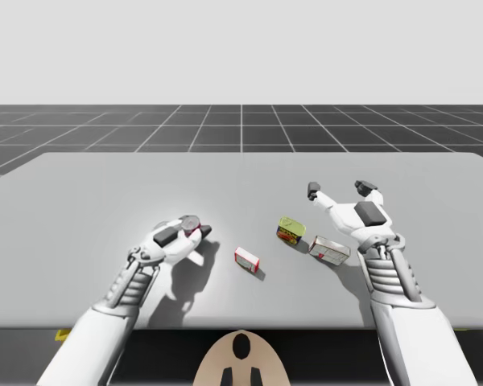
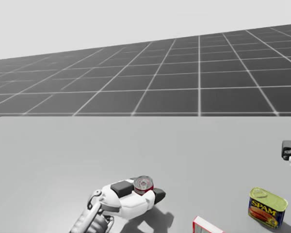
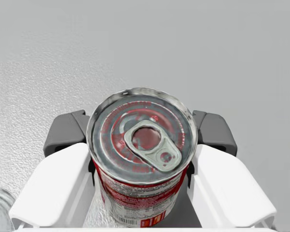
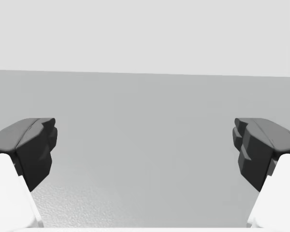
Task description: Lift the red soup can off the table.
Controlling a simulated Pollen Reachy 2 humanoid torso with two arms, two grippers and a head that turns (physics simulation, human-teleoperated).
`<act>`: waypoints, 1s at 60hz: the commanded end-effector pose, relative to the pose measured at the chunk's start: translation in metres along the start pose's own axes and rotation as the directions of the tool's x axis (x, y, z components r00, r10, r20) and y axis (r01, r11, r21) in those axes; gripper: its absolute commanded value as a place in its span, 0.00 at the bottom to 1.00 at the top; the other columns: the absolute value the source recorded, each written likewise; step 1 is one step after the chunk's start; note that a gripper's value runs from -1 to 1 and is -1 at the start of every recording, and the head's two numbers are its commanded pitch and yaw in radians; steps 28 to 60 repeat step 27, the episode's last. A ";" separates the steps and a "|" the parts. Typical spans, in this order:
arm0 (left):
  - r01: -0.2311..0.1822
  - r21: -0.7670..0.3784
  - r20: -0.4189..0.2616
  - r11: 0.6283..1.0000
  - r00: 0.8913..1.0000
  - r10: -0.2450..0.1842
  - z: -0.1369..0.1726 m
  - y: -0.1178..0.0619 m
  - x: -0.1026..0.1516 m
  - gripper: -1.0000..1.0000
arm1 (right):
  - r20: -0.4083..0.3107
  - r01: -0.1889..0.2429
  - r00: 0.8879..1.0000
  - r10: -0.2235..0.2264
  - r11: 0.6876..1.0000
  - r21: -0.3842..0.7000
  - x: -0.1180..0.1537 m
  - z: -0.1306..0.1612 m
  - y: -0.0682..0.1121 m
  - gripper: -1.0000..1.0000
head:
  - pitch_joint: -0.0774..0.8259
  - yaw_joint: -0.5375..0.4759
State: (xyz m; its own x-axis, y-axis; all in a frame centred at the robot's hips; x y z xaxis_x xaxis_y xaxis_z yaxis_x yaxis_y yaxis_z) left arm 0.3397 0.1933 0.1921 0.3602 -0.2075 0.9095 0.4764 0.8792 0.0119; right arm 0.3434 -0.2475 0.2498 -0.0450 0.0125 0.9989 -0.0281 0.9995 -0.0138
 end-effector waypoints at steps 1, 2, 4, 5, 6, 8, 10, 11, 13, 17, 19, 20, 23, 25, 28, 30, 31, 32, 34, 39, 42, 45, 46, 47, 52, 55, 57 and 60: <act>0.038 0.032 0.085 0.999 0.996 -0.040 0.018 0.008 0.044 1.00 | 0.000 -0.004 1.000 0.004 1.000 -0.002 0.000 -0.001 -0.001 0.00 | 0.42 0.76; 0.039 0.033 0.088 0.999 0.995 -0.042 0.019 0.009 0.046 1.00 | 0.002 -0.004 1.000 0.004 1.000 -0.004 0.000 -0.001 -0.001 0.00 | 0.42 0.77; 0.047 0.041 0.103 0.998 0.993 -0.051 0.025 0.011 0.055 1.00 | 0.006 -0.003 1.000 0.003 1.000 -0.010 0.000 -0.002 -0.001 0.00 | 0.42 0.77; 0.049 0.042 0.107 0.998 0.993 -0.053 0.026 0.011 0.058 1.00 | 0.009 -0.001 1.000 0.001 1.000 -0.016 0.000 -0.002 -0.002 0.00 | 0.42 0.77; 0.052 0.043 0.111 0.998 0.992 -0.057 0.028 0.011 0.061 1.00 | 0.011 0.000 1.000 0.001 1.000 -0.018 0.000 -0.002 -0.002 0.00 | 0.42 0.77; 0.060 0.054 0.129 0.997 0.989 -0.067 0.034 0.012 0.072 1.00 | 0.013 -0.005 1.000 0.005 1.000 -0.010 0.000 -0.003 -0.002 0.00 | 0.42 0.77; 0.068 0.060 0.149 0.996 0.986 -0.077 0.040 0.013 0.083 1.00 | 0.021 -0.012 1.000 0.013 1.000 -0.023 -0.001 -0.003 -0.003 0.00 | 0.41 0.77; 0.071 0.062 0.154 0.996 0.985 -0.080 0.042 0.013 0.086 1.00 | 0.024 -0.011 1.000 0.012 1.000 -0.028 -0.001 -0.004 -0.003 0.00 | 0.41 0.77; 0.082 0.074 0.178 0.994 0.979 -0.094 0.049 0.012 0.099 1.00 | 0.024 -0.005 1.000 0.006 1.000 -0.020 -0.001 -0.004 -0.003 0.00 | 0.41 0.77; 0.106 0.092 0.218 0.990 0.968 -0.124 0.059 0.010 0.119 1.00 | 0.027 -0.006 1.000 0.007 1.000 -0.019 -0.002 -0.004 -0.003 0.00 | 0.41 0.77; 0.116 0.101 0.239 0.988 0.961 -0.138 0.064 0.008 0.129 1.00 | 0.016 -0.007 1.000 0.006 1.000 0.030 -0.002 -0.006 -0.004 0.00 | 0.41 0.77; 0.124 0.108 0.251 0.986 0.957 -0.148 0.068 0.007 0.136 1.00 | 0.010 -0.009 1.000 0.008 0.999 0.050 -0.002 -0.006 -0.005 0.00 | 0.41 0.77; 0.145 0.113 0.278 0.983 0.945 -0.172 0.075 0.002 0.153 1.00 | 0.011 -0.015 1.000 0.014 0.999 0.050 -0.002 -0.007 -0.005 0.00 | 0.41 0.77; 0.158 0.120 0.293 0.980 0.938 -0.187 0.080 0.000 0.163 1.00 | 0.013 -0.014 1.000 0.014 0.999 0.048 -0.002 -0.007 -0.004 0.00 | 0.40 0.77; 0.169 0.123 0.307 0.978 0.931 -0.200 0.085 -0.003 0.172 1.00 | 0.019 -0.018 1.000 0.017 0.998 0.054 -0.003 -0.008 -0.005 0.00 | 0.40 0.77; 0.169 0.123 0.307 0.978 0.931 -0.200 0.085 -0.003 0.172 1.00 | 0.019 -0.018 1.000 0.017 0.998 0.054 -0.003 -0.008 -0.005 0.00 | 0.40 0.77; 0.169 0.123 0.307 0.978 0.931 -0.200 0.085 -0.003 0.172 1.00 | 0.019 -0.018 1.000 0.017 0.998 0.054 -0.003 -0.008 -0.005 0.00 | 0.40 0.77; 0.169 0.123 0.307 0.978 0.931 -0.200 0.085 -0.003 0.172 1.00 | 0.019 -0.018 1.000 0.017 0.998 0.054 -0.003 -0.008 -0.005 0.00 | 0.40 0.77; 0.169 0.123 0.307 0.978 0.931 -0.200 0.085 -0.003 0.172 1.00 | 0.019 -0.018 1.000 0.017 0.998 0.054 -0.003 -0.008 -0.005 0.00 | 0.40 0.77; 0.169 0.123 0.307 0.978 0.931 -0.200 0.085 -0.003 0.172 1.00 | 0.019 -0.018 1.000 0.017 0.998 0.054 -0.003 -0.008 -0.005 0.00 | 0.40 0.77; 0.169 0.123 0.307 0.978 0.931 -0.200 0.085 -0.003 0.172 1.00 | 0.019 -0.018 1.000 0.017 0.998 0.054 -0.003 -0.008 -0.005 0.00 | 0.40 0.77; 0.169 0.123 0.307 0.978 0.931 -0.200 0.085 -0.003 0.172 1.00 | 0.019 -0.018 1.000 0.017 0.998 0.054 -0.003 -0.008 -0.005 0.00 | 0.40 0.77; 0.169 0.123 0.307 0.978 0.931 -0.200 0.085 -0.003 0.172 1.00 | 0.019 -0.018 1.000 0.017 0.998 0.054 -0.003 -0.008 -0.005 0.00 | 0.40 0.77; 0.169 0.123 0.307 0.978 0.931 -0.200 0.085 -0.003 0.172 1.00 | 0.019 -0.018 1.000 0.017 0.998 0.054 -0.003 -0.008 -0.005 0.00 | 0.40 0.77; 0.169 0.123 0.307 0.978 0.931 -0.200 0.085 -0.003 0.172 1.00 | 0.019 -0.018 1.000 0.017 0.998 0.054 -0.003 -0.008 -0.005 0.00 | 0.40 0.77; 0.169 0.123 0.307 0.978 0.931 -0.200 0.085 -0.003 0.172 1.00 | 0.019 -0.018 1.000 0.017 0.998 0.054 -0.003 -0.008 -0.005 0.00 | 0.40 0.77; 0.169 0.123 0.307 0.978 0.931 -0.200 0.085 -0.003 0.172 1.00 | 0.019 -0.018 1.000 0.017 0.998 0.054 -0.003 -0.008 -0.005 0.00 | 0.40 0.77; 0.169 0.123 0.307 0.978 0.931 -0.200 0.085 -0.003 0.172 1.00 | 0.019 -0.018 1.000 0.017 0.998 0.054 -0.003 -0.008 -0.005 0.00 | 0.40 0.77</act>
